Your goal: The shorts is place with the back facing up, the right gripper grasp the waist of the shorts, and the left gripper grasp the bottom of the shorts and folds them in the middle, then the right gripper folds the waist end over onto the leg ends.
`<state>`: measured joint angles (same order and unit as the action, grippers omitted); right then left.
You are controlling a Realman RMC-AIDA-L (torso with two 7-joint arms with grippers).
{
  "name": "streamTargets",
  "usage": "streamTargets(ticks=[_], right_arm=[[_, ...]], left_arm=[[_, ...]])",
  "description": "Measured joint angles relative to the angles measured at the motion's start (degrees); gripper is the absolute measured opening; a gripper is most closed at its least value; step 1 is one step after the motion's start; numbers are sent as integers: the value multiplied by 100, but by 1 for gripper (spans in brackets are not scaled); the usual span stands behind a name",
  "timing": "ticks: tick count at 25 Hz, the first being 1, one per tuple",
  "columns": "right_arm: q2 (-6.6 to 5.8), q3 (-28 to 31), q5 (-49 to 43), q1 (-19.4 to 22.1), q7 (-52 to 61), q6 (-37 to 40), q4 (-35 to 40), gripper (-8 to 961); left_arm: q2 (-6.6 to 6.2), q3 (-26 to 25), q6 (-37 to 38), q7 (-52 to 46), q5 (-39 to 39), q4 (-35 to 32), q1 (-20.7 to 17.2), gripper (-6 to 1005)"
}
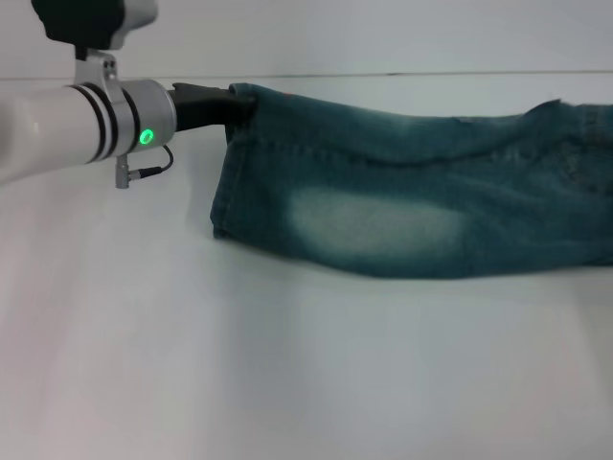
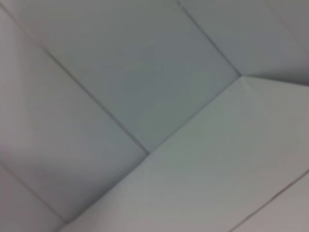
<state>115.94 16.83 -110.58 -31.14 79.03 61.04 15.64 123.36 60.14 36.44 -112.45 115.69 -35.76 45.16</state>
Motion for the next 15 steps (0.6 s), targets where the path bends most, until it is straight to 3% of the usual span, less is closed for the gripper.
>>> streamTargets(ticks=[5,11,15], right_arm=[[4,-545,-8,49,-42,-94,44,147],[-67,-648,0,391,31,64,136,429],[-92,-737,-13,590,240,240,354,599]], left_arm=[[47,243,-118,-54,3,-259,-137,142],[4,293,-33,-74,165,-296,-139,360],[14,271,-46,-248,675,-391,-119,517]])
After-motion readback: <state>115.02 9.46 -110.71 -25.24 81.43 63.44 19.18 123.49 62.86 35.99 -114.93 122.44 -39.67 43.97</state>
